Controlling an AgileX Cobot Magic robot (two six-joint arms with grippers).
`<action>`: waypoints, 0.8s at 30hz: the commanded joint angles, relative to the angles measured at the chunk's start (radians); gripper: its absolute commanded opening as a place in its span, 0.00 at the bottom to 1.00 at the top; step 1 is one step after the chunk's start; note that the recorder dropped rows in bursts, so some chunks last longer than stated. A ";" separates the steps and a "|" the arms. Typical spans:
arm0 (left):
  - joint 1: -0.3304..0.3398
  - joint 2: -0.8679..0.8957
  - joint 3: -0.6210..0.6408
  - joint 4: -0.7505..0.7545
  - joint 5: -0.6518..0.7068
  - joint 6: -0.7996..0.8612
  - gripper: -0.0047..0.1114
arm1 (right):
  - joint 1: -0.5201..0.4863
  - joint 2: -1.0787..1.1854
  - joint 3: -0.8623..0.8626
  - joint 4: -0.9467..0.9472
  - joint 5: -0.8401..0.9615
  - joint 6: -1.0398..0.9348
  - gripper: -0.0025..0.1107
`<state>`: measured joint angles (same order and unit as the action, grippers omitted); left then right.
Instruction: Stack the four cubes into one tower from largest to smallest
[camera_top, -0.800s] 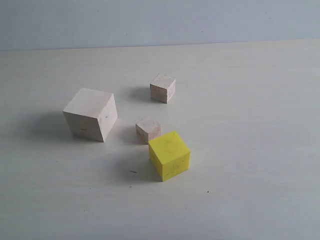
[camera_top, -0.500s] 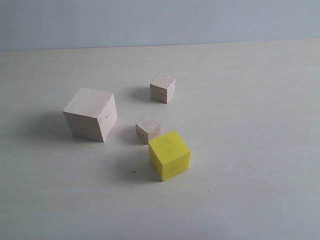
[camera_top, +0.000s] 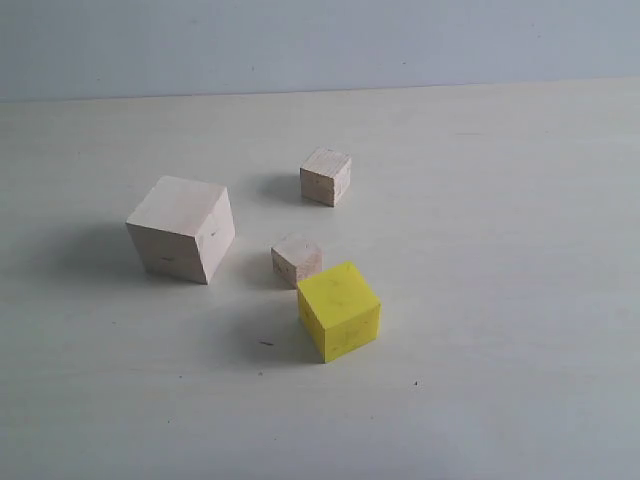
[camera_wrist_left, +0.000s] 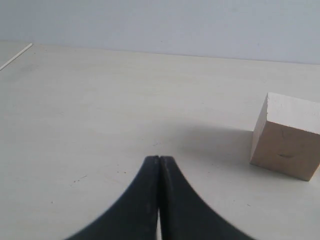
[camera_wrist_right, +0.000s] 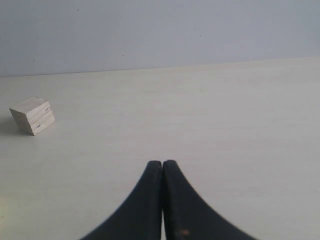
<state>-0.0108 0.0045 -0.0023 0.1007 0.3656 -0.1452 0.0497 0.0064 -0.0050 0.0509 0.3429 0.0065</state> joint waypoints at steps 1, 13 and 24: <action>0.001 -0.004 0.002 0.000 -0.008 0.000 0.04 | -0.006 -0.006 0.005 -0.001 -0.028 -0.006 0.02; 0.001 -0.004 0.002 0.009 -0.069 0.010 0.04 | -0.006 -0.006 0.005 -0.001 -0.274 -0.006 0.02; 0.001 -0.004 0.002 0.009 -0.492 0.010 0.04 | -0.004 -0.006 0.005 -0.001 -0.479 -0.006 0.02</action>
<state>-0.0108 0.0045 0.0023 0.1076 -0.0773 -0.1389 0.0497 0.0064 -0.0050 0.0509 -0.1105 0.0065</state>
